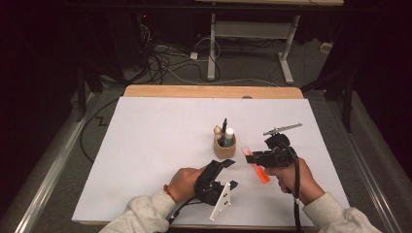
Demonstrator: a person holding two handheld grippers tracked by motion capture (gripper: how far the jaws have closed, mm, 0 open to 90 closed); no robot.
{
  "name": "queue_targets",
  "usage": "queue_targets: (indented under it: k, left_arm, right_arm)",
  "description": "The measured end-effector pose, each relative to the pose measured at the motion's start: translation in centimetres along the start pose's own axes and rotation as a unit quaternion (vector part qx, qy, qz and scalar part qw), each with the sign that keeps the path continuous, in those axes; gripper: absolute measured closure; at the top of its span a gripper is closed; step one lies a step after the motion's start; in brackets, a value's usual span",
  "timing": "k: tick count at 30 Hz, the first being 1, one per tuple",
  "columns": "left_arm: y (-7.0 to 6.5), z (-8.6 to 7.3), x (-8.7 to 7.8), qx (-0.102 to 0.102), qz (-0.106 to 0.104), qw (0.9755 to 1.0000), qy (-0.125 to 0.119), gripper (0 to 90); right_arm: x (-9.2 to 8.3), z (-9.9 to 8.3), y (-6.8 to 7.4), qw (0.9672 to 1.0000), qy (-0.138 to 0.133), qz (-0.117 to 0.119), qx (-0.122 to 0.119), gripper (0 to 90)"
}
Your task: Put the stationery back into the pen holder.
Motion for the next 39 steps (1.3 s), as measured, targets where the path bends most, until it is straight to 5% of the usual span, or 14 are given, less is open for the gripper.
queue_targets:
  k: [15, 21, 26, 33, 39]
  left_arm:
    - [-0.9, 1.2, 1.6, 0.085, 0.043, 0.9954, -0.016, 35.2]
    - [-1.2, 1.3, 2.1, 0.108, 0.068, 0.9918, -0.009, 44.0]
    - [-1.6, 1.3, 2.5, 0.139, 0.092, 0.9860, 0.004, 55.7]
    - [-1.3, 1.4, 2.1, 0.152, 0.104, 0.9829, 0.000, 70.3]
    - [-0.9, 1.3, 1.5, 0.142, 0.109, 0.9838, -0.009, 72.3]
  right_arm:
    - [1.9, 2.2, 1.3, 0.9992, 0.037, 0.008, -0.011, 66.9]
    - [2.5, 2.6, 2.0, 0.9987, 0.048, 0.011, -0.015, 66.9]
    - [2.9, 2.9, 3.0, 0.9981, 0.053, 0.020, -0.025, 66.9]
    - [3.1, 2.8, 3.4, 0.9975, 0.060, 0.020, -0.030, 66.6]
    - [3.2, 2.7, 3.2, 0.9978, 0.056, 0.025, -0.026, 60.5]
Point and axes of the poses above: each handheld gripper's, and its own axes: x roughly forward along the jaws, z roughly out of its top, y roughly to its left, the point moved 1 cm from there along x, roughly forward along the jaws
